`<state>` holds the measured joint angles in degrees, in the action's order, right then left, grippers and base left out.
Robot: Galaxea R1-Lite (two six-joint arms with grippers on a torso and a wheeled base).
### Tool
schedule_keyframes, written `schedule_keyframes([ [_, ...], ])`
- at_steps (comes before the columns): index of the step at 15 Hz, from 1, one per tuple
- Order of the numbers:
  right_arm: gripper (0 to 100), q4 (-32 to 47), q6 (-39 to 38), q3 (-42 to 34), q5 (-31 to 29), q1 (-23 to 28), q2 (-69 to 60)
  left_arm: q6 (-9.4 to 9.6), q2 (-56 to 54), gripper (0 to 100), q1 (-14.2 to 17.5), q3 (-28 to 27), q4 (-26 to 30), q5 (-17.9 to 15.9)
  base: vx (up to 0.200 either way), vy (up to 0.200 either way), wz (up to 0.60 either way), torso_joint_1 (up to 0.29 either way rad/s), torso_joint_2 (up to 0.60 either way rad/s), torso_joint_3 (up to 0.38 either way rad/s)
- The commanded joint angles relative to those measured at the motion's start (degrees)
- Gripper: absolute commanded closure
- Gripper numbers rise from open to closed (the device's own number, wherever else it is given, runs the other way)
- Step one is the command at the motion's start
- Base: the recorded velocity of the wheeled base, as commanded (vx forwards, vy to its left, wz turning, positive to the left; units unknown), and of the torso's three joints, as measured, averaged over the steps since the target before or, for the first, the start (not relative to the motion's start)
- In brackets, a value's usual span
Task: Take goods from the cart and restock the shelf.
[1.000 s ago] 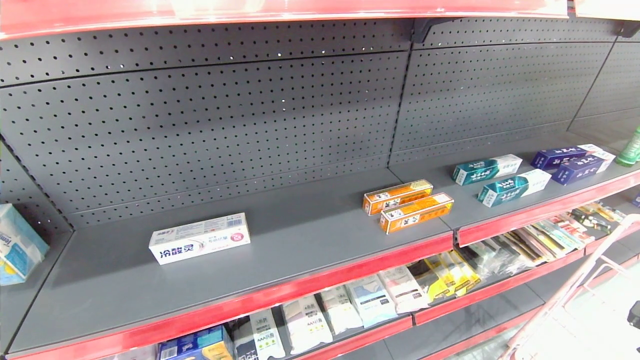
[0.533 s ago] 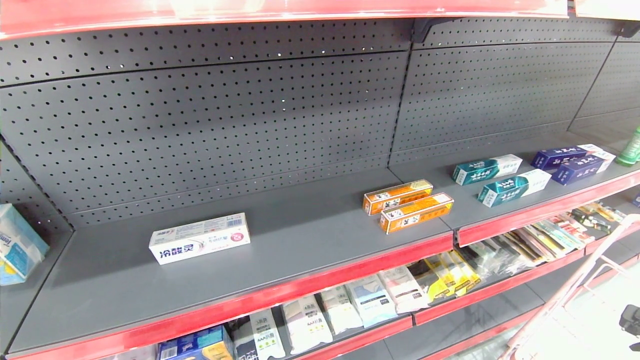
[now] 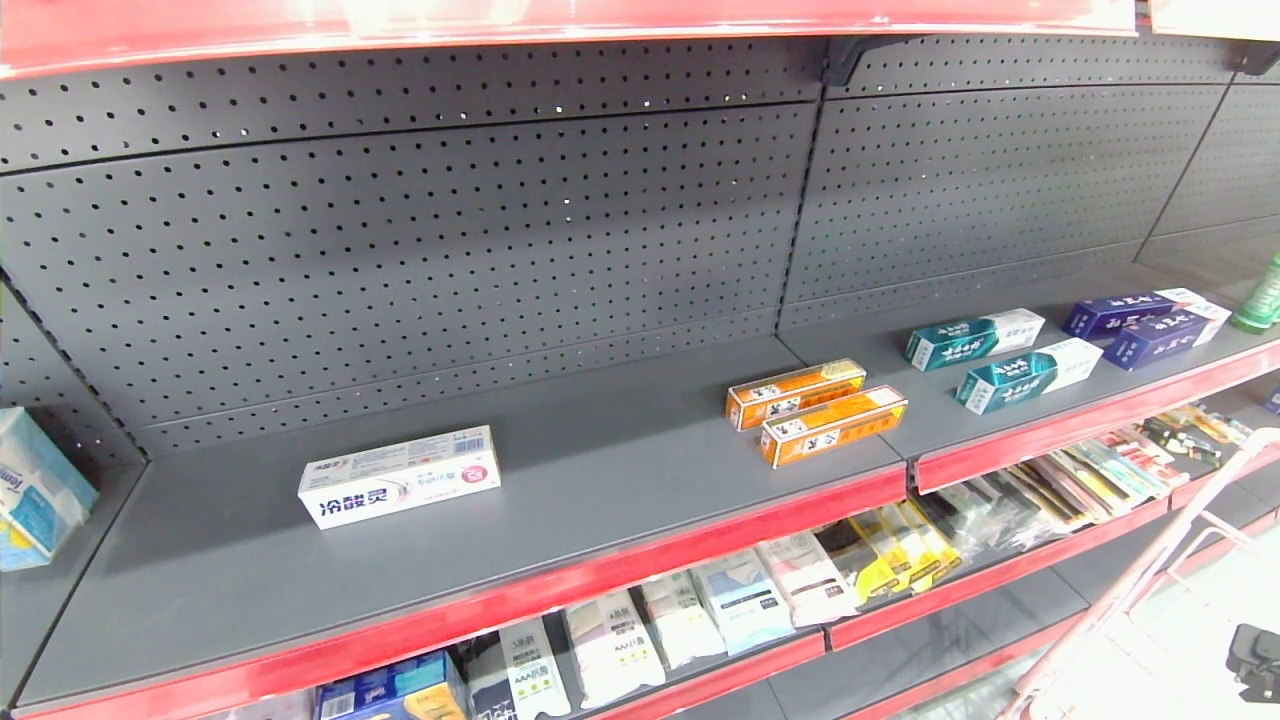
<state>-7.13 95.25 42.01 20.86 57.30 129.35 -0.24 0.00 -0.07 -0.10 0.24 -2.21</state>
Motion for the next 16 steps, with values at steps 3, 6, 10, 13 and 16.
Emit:
schedule_keyframes([
  [3,0,0.1,1.3,-0.6,0.1,0.0,-0.2,-0.02,0.1,0,0.0,0.0,0.0,0.0,0.000,0.000,0.00,0.000,0.00,0.000],
  [6,0,0.1,1.6,-1.1,0.1,0.0,-0.3,-0.02,0.1,0,0.0,0.0,0.0,0.0,0.000,0.000,0.00,0.000,0.00,0.000],
  [10,0,0.1,1.7,-1.1,0.1,0.0,-0.3,-0.02,0.1,0,0.0,0.0,0.0,0.0,0.000,0.000,0.00,-0.090,0.20,0.108],
  [13,0,0.1,1.7,-1.1,0.1,0.0,-0.3,-0.02,0.1,0,0.0,0.0,0.0,0.0,0.000,0.000,0.00,-0.116,0.24,0.129],
  [16,0,0.1,1.7,-1.1,0.1,0.0,-0.4,-0.02,0.1,0,0.0,0.0,0.0,0.0,0.000,0.000,0.00,-0.141,0.31,0.162],
])
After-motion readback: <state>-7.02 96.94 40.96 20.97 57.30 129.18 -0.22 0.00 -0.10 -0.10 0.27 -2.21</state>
